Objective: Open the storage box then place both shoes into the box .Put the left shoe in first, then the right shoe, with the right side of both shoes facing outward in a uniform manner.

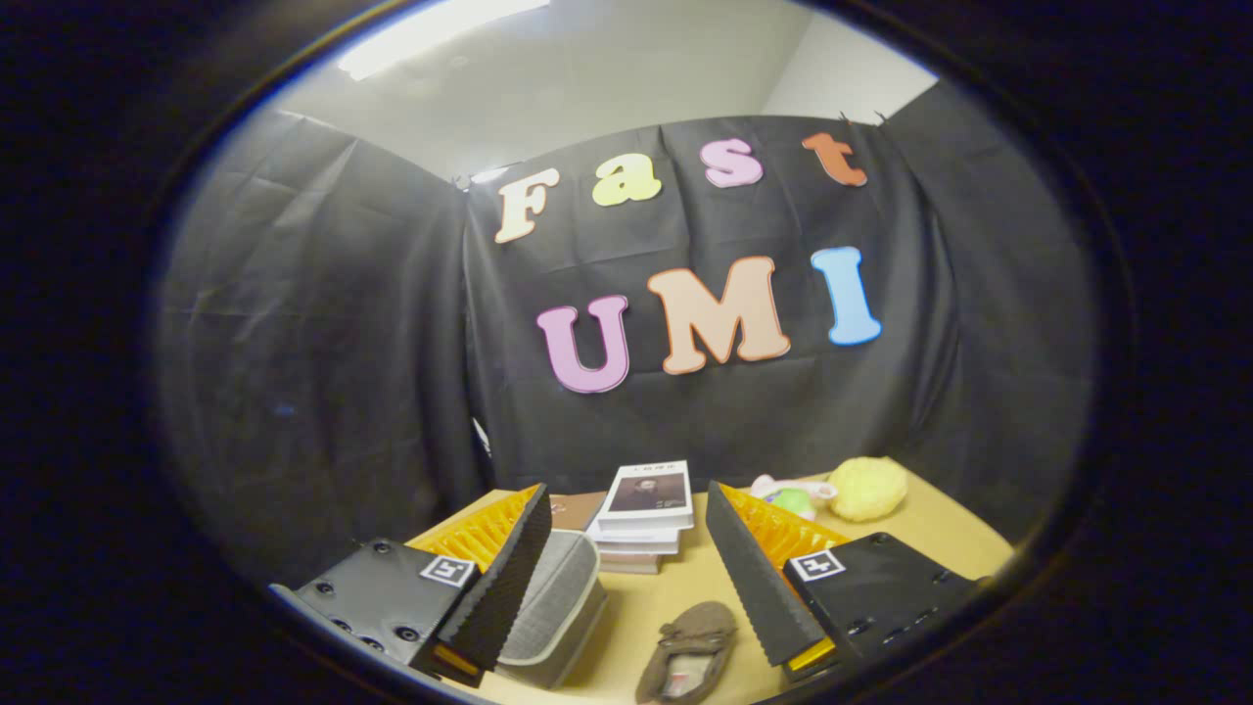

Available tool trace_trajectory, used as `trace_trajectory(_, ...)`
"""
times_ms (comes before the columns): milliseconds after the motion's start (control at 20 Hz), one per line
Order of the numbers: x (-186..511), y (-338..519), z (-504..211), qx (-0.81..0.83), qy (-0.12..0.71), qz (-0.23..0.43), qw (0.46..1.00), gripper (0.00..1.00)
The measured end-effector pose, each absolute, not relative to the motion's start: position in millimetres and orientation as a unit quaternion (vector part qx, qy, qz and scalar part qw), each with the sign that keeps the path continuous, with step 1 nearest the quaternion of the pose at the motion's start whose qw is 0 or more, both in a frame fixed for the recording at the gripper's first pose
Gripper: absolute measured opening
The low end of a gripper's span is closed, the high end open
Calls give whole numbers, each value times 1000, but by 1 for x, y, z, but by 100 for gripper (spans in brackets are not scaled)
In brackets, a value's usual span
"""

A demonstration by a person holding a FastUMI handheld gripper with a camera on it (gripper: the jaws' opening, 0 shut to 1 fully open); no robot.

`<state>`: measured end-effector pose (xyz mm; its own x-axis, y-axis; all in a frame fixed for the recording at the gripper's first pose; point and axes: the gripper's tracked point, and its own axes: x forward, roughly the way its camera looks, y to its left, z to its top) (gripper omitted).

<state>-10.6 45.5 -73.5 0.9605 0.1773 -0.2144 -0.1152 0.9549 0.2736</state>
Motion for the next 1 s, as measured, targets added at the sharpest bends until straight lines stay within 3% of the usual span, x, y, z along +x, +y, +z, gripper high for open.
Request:
trace_trajectory(300, -14, 54, -124, 280, 207, 64, 935, 100)
trace_trajectory(600, -21, 68, -164, 473, 276, 57, 835, 100)
trace_trajectory(1000, -44, 111, -205, 572, 338, 85, 743, 100)
